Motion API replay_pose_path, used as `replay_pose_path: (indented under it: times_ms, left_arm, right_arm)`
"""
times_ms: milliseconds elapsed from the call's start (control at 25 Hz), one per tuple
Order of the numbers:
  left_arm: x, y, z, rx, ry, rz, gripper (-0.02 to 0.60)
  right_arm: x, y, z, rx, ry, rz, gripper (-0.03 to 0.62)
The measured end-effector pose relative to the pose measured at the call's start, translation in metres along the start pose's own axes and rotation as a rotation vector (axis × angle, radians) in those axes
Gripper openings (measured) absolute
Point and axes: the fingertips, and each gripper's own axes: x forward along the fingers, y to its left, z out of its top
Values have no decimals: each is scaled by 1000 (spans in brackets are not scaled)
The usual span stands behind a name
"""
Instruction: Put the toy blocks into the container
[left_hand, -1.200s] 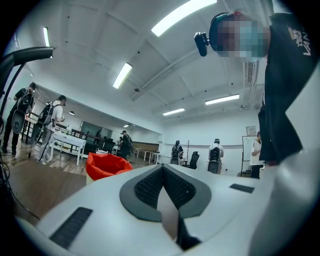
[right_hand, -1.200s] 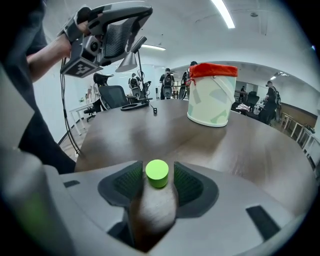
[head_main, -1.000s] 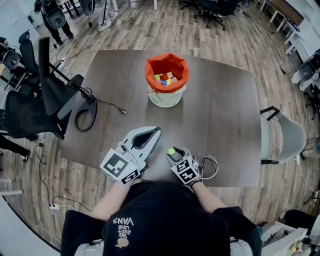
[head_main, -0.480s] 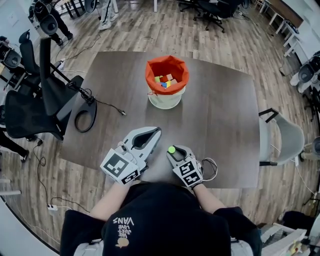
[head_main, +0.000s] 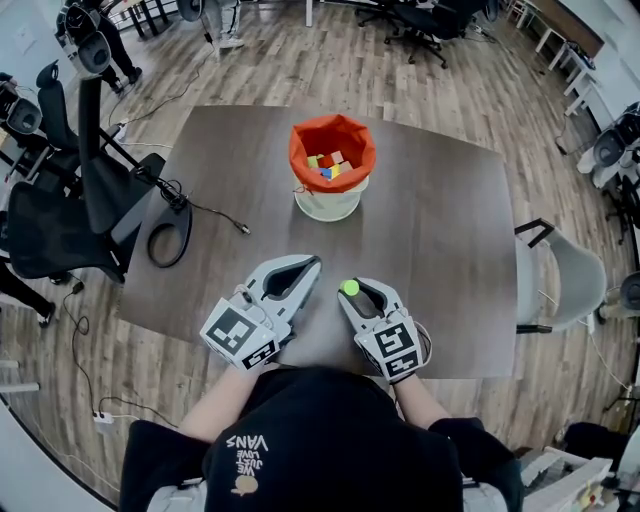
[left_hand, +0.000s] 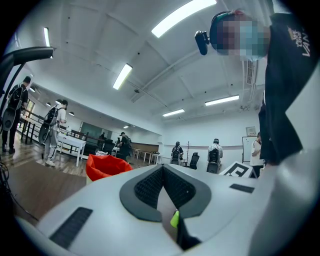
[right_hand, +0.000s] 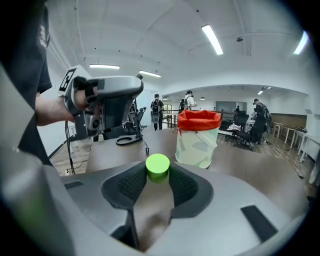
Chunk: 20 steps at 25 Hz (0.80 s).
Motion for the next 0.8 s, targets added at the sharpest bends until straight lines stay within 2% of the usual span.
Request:
replay_pose_path:
  times_ms: [400, 800]
  left_arm:
    - [2, 3, -1, -1, -3, 3, 11]
    - [5, 9, 2, 0, -8, 12, 11]
  right_arm:
    - [-26, -20, 81, -20, -191, -33, 150]
    - [-35, -32, 126, -38, -274, -31, 149]
